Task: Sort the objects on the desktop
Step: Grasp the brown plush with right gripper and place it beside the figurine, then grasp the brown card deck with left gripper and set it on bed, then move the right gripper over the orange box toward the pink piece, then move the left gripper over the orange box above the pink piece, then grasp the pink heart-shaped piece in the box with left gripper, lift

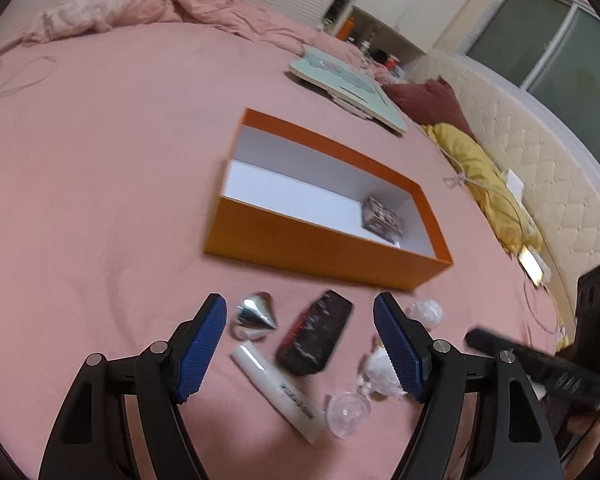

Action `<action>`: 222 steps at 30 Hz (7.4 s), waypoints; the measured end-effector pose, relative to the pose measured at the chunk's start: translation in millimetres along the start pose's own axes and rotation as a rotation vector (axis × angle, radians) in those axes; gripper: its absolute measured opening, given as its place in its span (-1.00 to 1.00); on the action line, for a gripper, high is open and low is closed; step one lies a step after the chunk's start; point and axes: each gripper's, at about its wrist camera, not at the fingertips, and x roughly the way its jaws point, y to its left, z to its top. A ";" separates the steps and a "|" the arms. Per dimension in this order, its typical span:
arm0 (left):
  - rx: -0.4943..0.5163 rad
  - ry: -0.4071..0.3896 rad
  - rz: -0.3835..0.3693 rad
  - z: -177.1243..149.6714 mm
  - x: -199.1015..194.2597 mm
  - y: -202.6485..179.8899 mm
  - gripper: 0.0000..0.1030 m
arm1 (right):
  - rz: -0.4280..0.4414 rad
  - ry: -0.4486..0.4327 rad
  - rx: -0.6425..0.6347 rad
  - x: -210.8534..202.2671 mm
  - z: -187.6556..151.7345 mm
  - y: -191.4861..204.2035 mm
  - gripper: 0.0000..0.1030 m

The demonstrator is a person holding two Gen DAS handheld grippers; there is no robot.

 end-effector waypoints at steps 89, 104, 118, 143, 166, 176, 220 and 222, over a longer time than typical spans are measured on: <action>-0.033 0.077 0.467 -46.1 -14.7 31.5 0.62 | -0.287 -0.157 0.118 -31.6 -59.4 -29.6 0.50; 0.018 0.111 0.281 -64.0 -20.9 8.4 0.64 | -0.228 -0.159 0.001 -3.3 -77.3 15.6 0.50; -0.066 0.102 0.221 -67.9 -21.6 3.7 0.64 | -0.103 -0.141 0.104 -12.8 -68.1 3.8 0.50; -0.173 0.108 0.099 -58.8 -1.9 10.3 0.64 | -0.340 0.650 -0.196 164.9 130.0 38.7 0.50; -0.180 0.108 0.040 -52.1 -7.1 7.1 0.64 | -0.203 0.436 -0.204 156.5 123.3 78.6 0.54; -0.049 0.233 -0.045 83.5 -3.0 -4.6 0.63 | -0.171 0.382 -0.081 129.8 112.0 36.8 0.54; 0.134 0.713 0.348 99.3 147.7 -63.6 -0.31 | 0.117 0.046 0.084 25.3 129.6 -20.0 0.54; 0.129 0.676 0.322 110.8 136.9 -70.4 -0.31 | 0.120 0.042 0.089 23.7 129.4 -21.7 0.54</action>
